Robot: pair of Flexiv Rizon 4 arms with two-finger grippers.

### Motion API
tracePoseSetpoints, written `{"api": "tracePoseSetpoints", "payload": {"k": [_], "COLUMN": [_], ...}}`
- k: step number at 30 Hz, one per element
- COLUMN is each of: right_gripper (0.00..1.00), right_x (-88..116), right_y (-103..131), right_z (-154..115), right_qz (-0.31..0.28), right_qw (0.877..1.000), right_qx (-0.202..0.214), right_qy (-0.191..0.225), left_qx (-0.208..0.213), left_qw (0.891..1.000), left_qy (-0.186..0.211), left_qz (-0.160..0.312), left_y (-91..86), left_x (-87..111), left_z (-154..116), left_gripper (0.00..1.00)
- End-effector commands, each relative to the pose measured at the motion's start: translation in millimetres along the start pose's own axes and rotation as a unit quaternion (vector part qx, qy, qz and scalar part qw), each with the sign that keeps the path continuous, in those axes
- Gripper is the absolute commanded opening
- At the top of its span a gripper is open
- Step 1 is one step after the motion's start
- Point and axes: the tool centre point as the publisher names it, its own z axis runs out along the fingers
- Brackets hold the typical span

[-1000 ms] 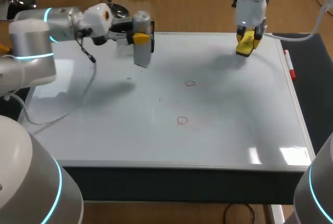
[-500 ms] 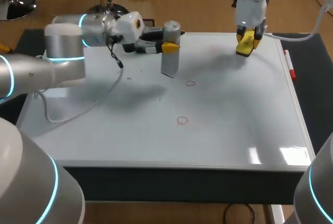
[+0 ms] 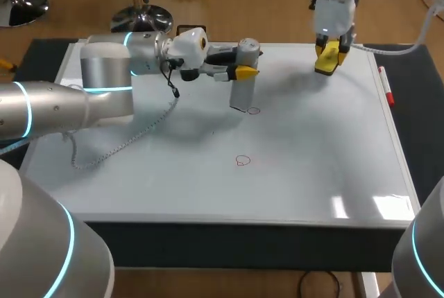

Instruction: Pick up the inspection probe, press it on each red-marked spot on the whiteboard one by one, put down the probe, pick up the eraser, and wipe off all the red marks.

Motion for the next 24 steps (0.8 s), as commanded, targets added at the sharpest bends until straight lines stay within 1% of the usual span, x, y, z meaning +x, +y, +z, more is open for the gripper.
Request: {"api": "tracePoseSetpoints", "payload": {"k": [1, 5, 13, 24], "right_gripper": [0.00, 0.00, 0.00, 0.00], "right_x": [1, 1, 1, 1], "right_y": [0, 0, 0, 0], "right_z": [-1, -1, -1, -1], "right_qz": [-0.001, -0.001, -0.001, -0.001], "right_qw": [1.000, 1.000, 1.000, 1.000], "right_qx": [0.001, 0.001, 0.001, 0.001], "right_qy": [0.001, 0.001, 0.001, 0.001], "left_qx": [0.003, 0.012, 0.016, 0.021], "left_qw": [1.000, 1.000, 1.000, 0.999], "left_qy": [-0.018, -0.018, -0.023, -0.032], "left_qz": [0.002, -0.003, -0.005, -0.005], "left_y": [2.5, 9.2, 18.1, 23.5], "left_x": [2.8, 0.4, -9.8, -26.2], "left_z": [11, 16, 20, 20], "left_gripper": [0.00, 0.00, 0.00, 0.00]}}
